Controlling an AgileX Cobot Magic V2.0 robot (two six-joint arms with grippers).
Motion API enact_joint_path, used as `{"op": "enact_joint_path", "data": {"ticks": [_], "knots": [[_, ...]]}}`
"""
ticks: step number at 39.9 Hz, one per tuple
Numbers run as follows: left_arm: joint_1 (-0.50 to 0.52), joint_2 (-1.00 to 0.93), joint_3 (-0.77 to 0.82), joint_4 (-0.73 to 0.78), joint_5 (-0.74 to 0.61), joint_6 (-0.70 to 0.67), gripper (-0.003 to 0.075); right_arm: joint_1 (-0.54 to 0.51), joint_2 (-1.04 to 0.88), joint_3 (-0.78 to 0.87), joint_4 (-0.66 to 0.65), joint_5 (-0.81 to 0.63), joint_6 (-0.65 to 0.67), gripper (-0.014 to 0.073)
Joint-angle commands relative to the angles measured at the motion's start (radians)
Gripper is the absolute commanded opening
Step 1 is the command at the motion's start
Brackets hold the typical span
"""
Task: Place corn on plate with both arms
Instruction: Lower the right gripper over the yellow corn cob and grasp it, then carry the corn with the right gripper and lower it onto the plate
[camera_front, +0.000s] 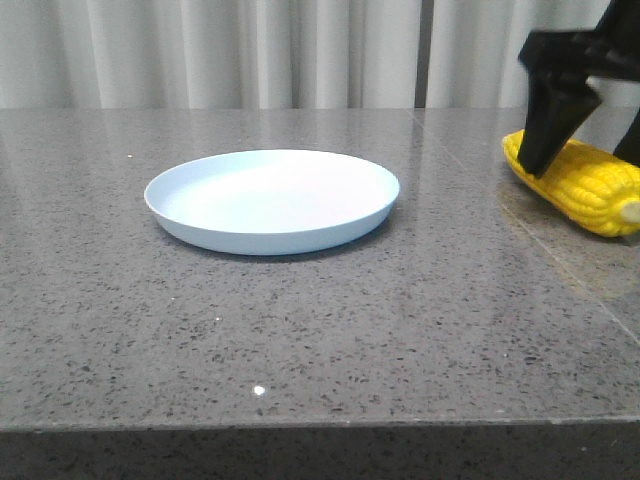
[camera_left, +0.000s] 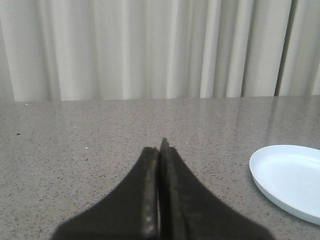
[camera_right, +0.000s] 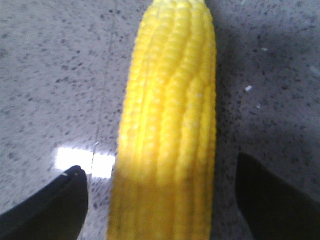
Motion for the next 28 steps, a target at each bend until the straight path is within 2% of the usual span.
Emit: {"op": "enact_joint_path", "data": {"ticks": [1, 3, 9, 12, 20, 28], "knots": [[0.002, 0.011, -0.028, -0.003, -0.089, -0.003, -0.002, 0.0, -0.009, -0.039, 0.016, -0.03, -0.001, 0.0564], [0.002, 0.011, -0.028, -0.003, -0.089, -0.003, -0.002, 0.0, -0.006, -0.039, 0.016, -0.027, -0.001, 0.0495], [0.002, 0.011, -0.028, -0.003, -0.089, -0.003, -0.002, 0.0, -0.014, -0.058, 0.016, -0.016, -0.001, 0.0217], [0.002, 0.011, -0.028, -0.003, -0.089, -0.003, -0.002, 0.0, -0.028, -0.077, 0.016, -0.002, -0.001, 0.0143], [0.002, 0.011, -0.028, -0.003, -0.089, -0.003, -0.002, 0.008, -0.088, -0.149, 0.016, 0.1, -0.001, 0.0132], [0.002, 0.011, -0.028, -0.003, -0.089, -0.003, -0.002, 0.142, -0.079, -0.27, 0.008, 0.172, 0.072, 0.0132]]}}
